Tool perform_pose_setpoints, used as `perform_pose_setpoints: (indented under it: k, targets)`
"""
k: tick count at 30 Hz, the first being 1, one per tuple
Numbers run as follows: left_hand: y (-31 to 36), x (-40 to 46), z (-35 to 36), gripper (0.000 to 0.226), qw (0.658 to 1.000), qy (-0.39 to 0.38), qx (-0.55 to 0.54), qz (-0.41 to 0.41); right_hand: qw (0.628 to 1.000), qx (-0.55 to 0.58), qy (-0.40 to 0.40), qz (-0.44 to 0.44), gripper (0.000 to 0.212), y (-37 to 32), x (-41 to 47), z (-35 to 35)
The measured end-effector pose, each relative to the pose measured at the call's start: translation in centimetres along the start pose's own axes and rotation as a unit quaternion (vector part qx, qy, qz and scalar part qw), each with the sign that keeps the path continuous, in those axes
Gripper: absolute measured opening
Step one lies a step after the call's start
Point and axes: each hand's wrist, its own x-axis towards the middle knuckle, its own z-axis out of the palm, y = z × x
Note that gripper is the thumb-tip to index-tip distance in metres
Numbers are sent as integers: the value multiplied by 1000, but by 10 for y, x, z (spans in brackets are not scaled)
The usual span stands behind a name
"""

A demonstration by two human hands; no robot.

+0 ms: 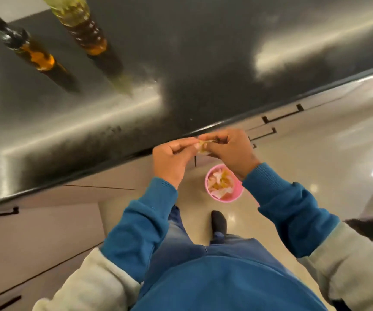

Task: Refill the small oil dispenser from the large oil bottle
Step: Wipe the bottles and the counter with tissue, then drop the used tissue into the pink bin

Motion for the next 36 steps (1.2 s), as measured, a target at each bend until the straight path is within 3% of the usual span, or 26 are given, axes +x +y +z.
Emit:
perform_pose_setpoints:
  k: [3,6,9,14,22,25,31,36]
  targets:
    - [-26,-13,34,32,1000,4,6,-15,999,-18,32,1,14,23,-26,-22]
    - [-49,-21,64,34,999,0,18,-42,990,-107,94,-18,19,52,-39,-39]
    - [-75,-24,84,36,995,-26,37,-90,975,-176,137,19,22,86,-42,-53]
    - [-128,-7,101,37,977,-61,125,-160,951,-260,133,106,12,156,-26,-64]
    - [-205,29,119,37,960,-78,151,-225,923,-275,102,251,29,256,41,-68]
    - [-213,39,122,41,956,-83,154,-237,907,-310,53,279,43,269,54,-71]
    - [-199,52,122,43,959,-59,155,-229,911,-278,47,302,26,263,64,-80]
    - [-166,43,112,45,970,-43,122,-207,931,-272,7,241,23,222,59,-78]
